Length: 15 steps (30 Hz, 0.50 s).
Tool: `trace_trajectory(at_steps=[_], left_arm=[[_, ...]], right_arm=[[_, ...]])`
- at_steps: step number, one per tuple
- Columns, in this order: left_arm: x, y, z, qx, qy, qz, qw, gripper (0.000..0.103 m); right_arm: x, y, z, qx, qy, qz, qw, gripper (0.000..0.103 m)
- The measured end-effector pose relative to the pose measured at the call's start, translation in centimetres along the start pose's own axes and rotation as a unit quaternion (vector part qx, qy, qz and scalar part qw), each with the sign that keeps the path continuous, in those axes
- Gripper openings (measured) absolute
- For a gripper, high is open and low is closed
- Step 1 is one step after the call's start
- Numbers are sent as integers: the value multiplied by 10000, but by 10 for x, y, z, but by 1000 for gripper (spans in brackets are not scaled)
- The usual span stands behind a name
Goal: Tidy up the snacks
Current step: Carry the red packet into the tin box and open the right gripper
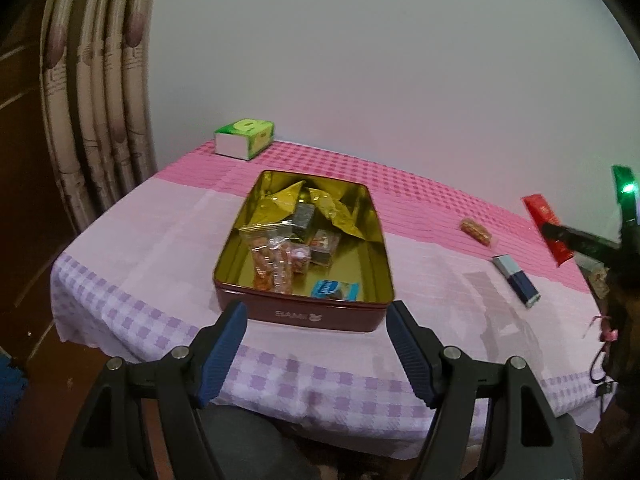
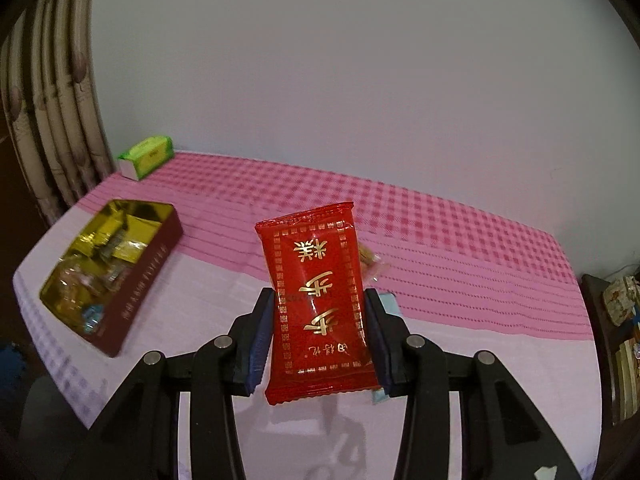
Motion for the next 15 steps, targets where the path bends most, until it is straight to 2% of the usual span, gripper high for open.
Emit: trace_trajectory(at_steps=[7,15], left_arm=[[4,-7,4,-15,-164,-338,9993,74],[7,-9,6,32,-238,-433,9988,74]], right_arm=[[-19,-31,-10,-156,116,-188,9996,40],[-21,-59,-8,-293,86,-379,9988,40]])
Point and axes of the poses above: each gripper's, at about its wrist camera, not at the fingertips, and x roughly the way its jaws point, y to its right, z to its underside, the point moved 4 cm from there along x, roughly the way its jaws point, and after that the axes turned 9 degrees about x, right-handed, at the moved point
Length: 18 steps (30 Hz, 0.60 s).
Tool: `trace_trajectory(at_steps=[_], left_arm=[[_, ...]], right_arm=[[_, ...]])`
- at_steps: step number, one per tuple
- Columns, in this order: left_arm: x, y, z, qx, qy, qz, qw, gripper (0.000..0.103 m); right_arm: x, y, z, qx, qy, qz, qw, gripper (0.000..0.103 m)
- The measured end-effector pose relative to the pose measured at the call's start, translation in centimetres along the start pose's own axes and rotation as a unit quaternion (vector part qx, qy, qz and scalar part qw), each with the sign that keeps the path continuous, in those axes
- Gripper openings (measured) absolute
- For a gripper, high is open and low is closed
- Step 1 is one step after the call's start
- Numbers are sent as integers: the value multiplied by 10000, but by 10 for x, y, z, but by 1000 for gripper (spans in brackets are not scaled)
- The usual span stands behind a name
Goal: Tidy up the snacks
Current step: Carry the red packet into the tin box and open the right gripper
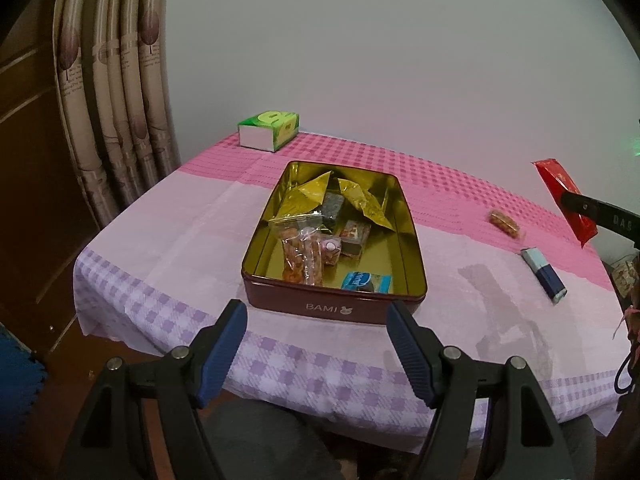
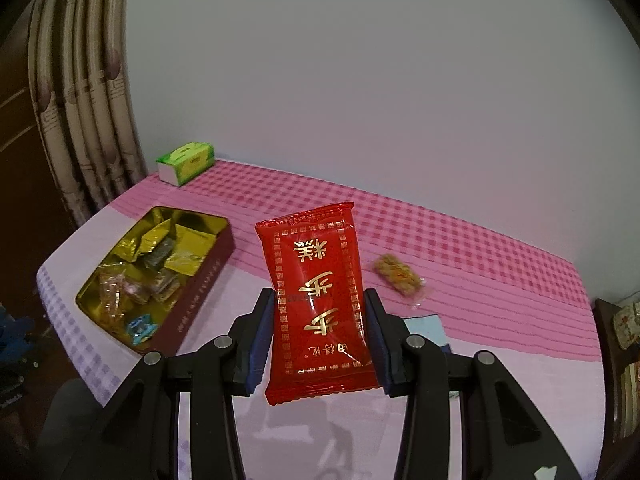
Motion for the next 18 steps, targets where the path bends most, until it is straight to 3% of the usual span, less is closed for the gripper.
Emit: trace_trajectory(at_steps=[18], left_arm=[[4,-2,1,33,-77,-128,9999,74]], right_arm=[[9,-56,5,-363,-137,-364,9986,40]])
Point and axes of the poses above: each gripper's, at about its wrist camera, not at the fingertips, and x roughly the way its jaws point, y to its right, z to its underside, the point moved 4 cm from there along x, roughly the way its jaws point, and after that the axes turned 9 degrees about x, right-handed, at the moved point
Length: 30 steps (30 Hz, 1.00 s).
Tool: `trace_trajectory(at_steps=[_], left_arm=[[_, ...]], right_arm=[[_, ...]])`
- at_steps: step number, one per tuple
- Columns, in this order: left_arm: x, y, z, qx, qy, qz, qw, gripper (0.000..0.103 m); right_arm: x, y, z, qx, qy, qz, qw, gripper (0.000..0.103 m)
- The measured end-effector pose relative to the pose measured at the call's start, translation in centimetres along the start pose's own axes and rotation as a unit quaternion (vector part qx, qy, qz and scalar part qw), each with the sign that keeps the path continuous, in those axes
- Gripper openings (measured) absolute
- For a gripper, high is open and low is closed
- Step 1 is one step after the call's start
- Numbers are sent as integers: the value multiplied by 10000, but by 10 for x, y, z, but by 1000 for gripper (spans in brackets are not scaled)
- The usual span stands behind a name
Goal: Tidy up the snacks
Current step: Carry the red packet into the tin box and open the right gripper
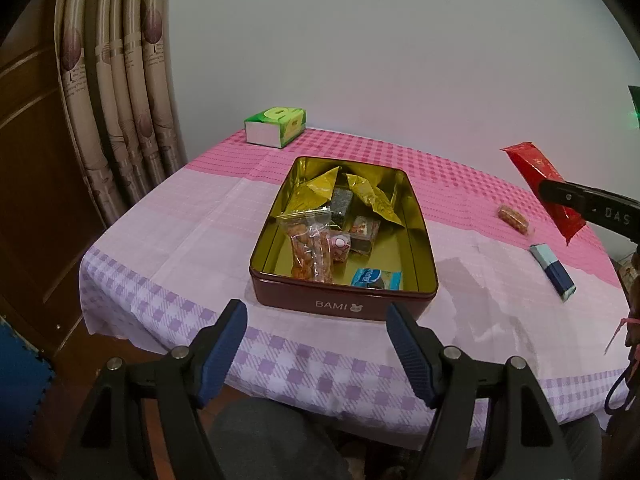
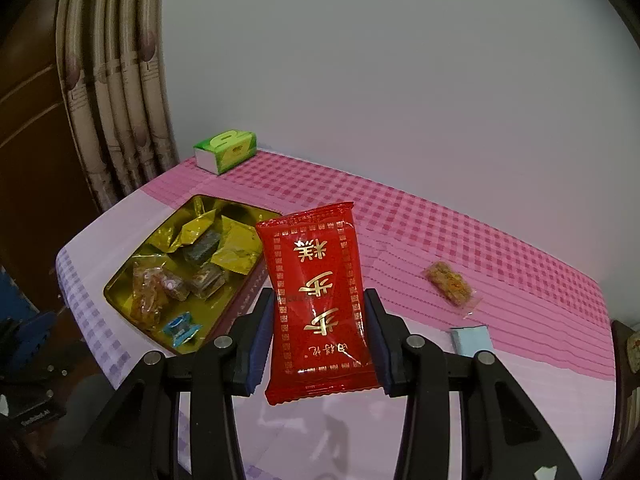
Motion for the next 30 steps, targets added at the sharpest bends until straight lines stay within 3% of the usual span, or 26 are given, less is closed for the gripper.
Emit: trace_trajectory(at_steps=[23,28,30], left_arm=[[1,-2,4,-23,-45,-66,10000,74],[1,-14,6,-156,-99,-328,9993,74],[1,-30,10,-341,-184,-631,9973,74]], right_arm=[[20,-41,15,-207,-279,-276,9990,40],[32,-54,14,-225,-343,-318,9987,40],[38,-59,14,-250,-379,-303,9985,40]])
Point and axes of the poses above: each gripper's, at about its wrist camera, not at the fingertips, and x roughly the way its jaws point, y to its right, z to its underside, the point moved 4 cm from there along x, roughly the way its jaws point, and after that the axes turned 9 degrees about x, right-handed, at the moved point
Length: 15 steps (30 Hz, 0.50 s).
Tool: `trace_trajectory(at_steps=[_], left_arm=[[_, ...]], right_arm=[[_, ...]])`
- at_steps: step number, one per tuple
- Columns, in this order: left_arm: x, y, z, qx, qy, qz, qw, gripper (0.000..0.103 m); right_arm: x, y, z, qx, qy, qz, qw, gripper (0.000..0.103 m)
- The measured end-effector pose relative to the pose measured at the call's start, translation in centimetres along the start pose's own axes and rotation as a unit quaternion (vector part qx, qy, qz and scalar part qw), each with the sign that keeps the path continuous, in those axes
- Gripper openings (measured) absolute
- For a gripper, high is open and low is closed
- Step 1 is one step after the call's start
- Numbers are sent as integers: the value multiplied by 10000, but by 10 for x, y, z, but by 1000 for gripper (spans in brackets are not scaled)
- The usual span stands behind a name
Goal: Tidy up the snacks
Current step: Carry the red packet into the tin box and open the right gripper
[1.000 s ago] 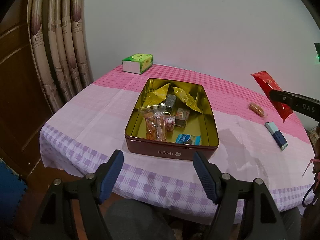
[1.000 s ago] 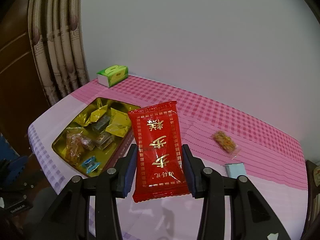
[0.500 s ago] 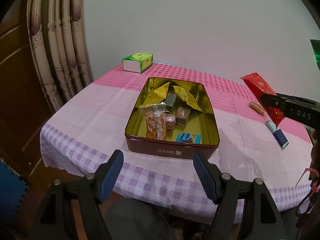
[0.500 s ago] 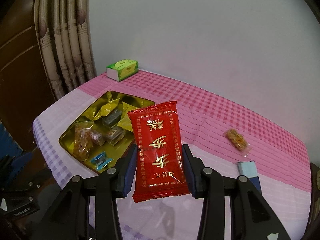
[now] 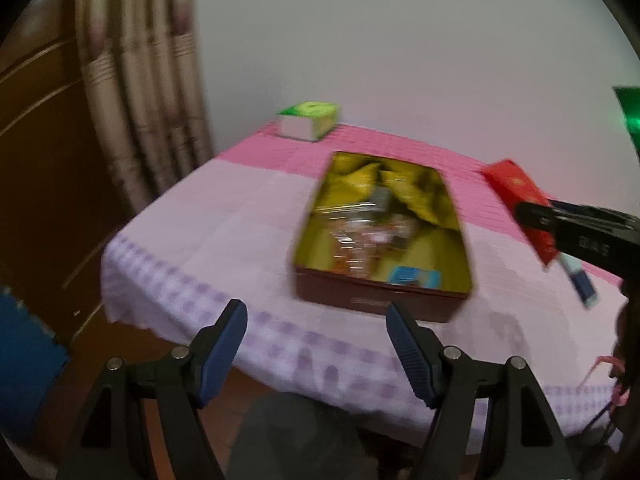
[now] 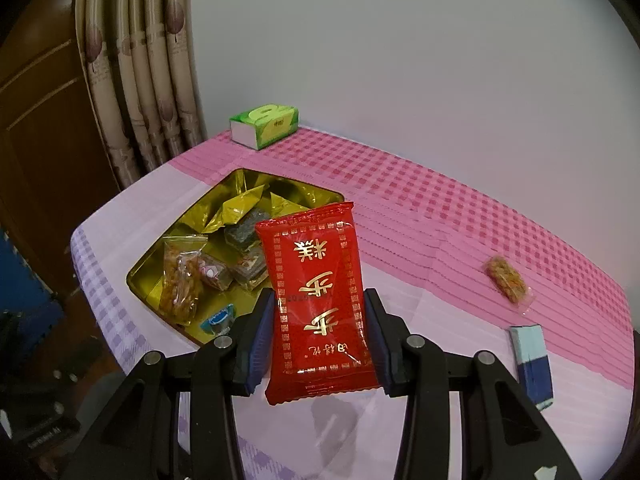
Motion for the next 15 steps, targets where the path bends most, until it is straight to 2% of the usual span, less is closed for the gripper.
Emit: trace_trajectory(at_steps=[3,5,7,9,15], left_arm=[[3,-34,4,-528,-177,-461,9974,74],[3,-59,7,-897,-260,-920,9914,74],[3,-74,8,-1078,-304,-1153,9870,74],[3,-84,8,-1218,-313,-1221,9845,74],[7,-88,9,-1257,-417,-1086,9852,74]], right_arm=[[11,-7,-2,14,-81,-5,10000,40],[18,-12,-2,1,-123,9,9999,40],[28,-19,-2,-18,-205,-8,9998,40],[39,-28,0,-55,-277,-2,9996,40],[72,-52,4,-58,-494,-15,9988,40]])
Point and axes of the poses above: each gripper's, at about its wrist camera, not at the fingertips, and x roughly the way its jaws point, y to its right, z to its underside, the point moved 4 cm from there along x, roughly the way its jaws point, and after that the axes turned 9 degrees about x, right-handed, at the moved point
